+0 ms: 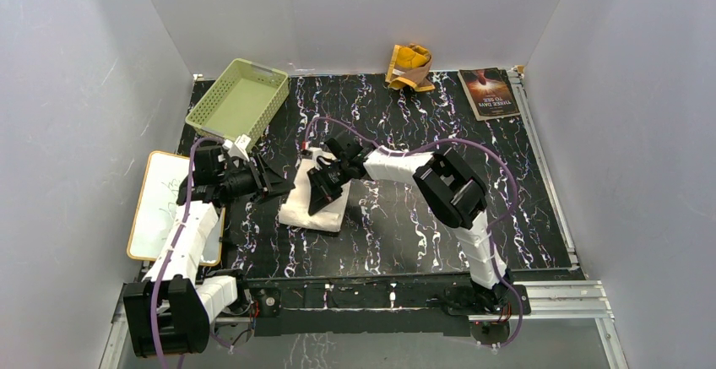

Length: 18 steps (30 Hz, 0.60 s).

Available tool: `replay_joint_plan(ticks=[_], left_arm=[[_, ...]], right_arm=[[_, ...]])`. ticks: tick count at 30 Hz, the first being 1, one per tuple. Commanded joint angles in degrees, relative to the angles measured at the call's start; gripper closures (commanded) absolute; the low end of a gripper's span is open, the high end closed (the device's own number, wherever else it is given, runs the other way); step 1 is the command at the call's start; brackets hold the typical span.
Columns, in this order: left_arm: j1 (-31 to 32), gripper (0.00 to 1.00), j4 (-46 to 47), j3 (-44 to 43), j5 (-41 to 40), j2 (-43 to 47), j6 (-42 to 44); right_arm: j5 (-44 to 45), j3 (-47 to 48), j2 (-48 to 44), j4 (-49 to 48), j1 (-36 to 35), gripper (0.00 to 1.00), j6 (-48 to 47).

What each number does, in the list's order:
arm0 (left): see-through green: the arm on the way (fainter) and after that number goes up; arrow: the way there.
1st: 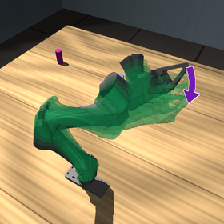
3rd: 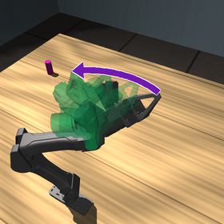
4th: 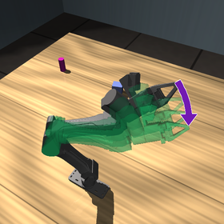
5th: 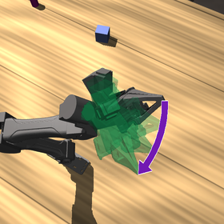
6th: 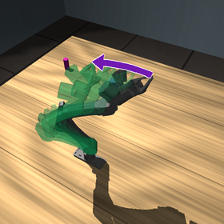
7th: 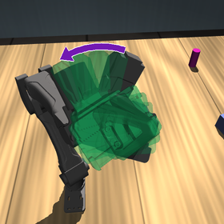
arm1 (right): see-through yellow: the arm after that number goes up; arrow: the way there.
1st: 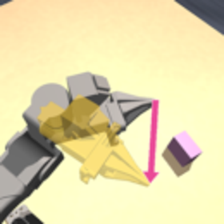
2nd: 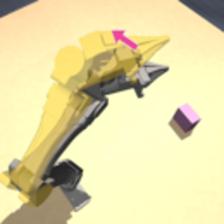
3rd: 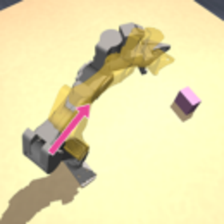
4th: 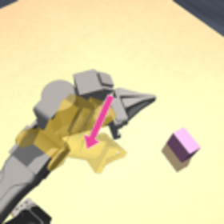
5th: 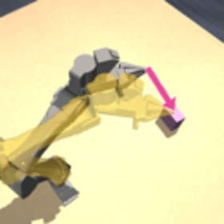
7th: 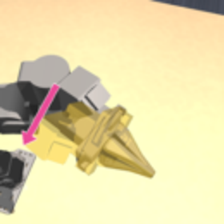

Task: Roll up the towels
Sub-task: Roll the towel at the center of the board.

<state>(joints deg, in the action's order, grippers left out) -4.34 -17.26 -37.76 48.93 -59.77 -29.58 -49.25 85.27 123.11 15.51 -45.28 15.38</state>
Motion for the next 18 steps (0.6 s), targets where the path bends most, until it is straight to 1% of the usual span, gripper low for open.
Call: replay_joint_plan(ticks=[1, 3, 8, 10, 15, 18], left_arm=[[-0.15, 0.6, 0.3, 1.63, 1.96, -0.12, -2.89], [-0.14, 0.62, 0.54, 2.25, 1.96, -0.55, -2.94], [-0.07, 0.74, 3.18, 4.78, 2.14, -1.16, -4.72], [0.32, 0.77, 4.77, 5.77, 1.9, -1.74, -5.64], [3.6, 0.81, 10.58, 7.57, 0.88, -4.47, -8.86], [6.26, 0.89, 13.47, 8.09, -0.78, -6.85, -10.86]], right_arm=[[-0.04, 0.7, 1.43, -3.2, 0.12, 1.0, 0.09], [0.09, 1.23, 2.57, -3.22, 0.09, 1.0, -0.03], [0.67, 1.65, 4.75, -3.82, 0.2, 1.0, -0.6], [1.29, 1.65, 5.78, -4.07, 0.2, 1.0, -0.87], [2.68, 1.92, 8.87, -3.82, 0.19, 1.0, -1.57], [3.02, 1.45, 9.93, -3.97, 0.18, 1.0, -1.9]])
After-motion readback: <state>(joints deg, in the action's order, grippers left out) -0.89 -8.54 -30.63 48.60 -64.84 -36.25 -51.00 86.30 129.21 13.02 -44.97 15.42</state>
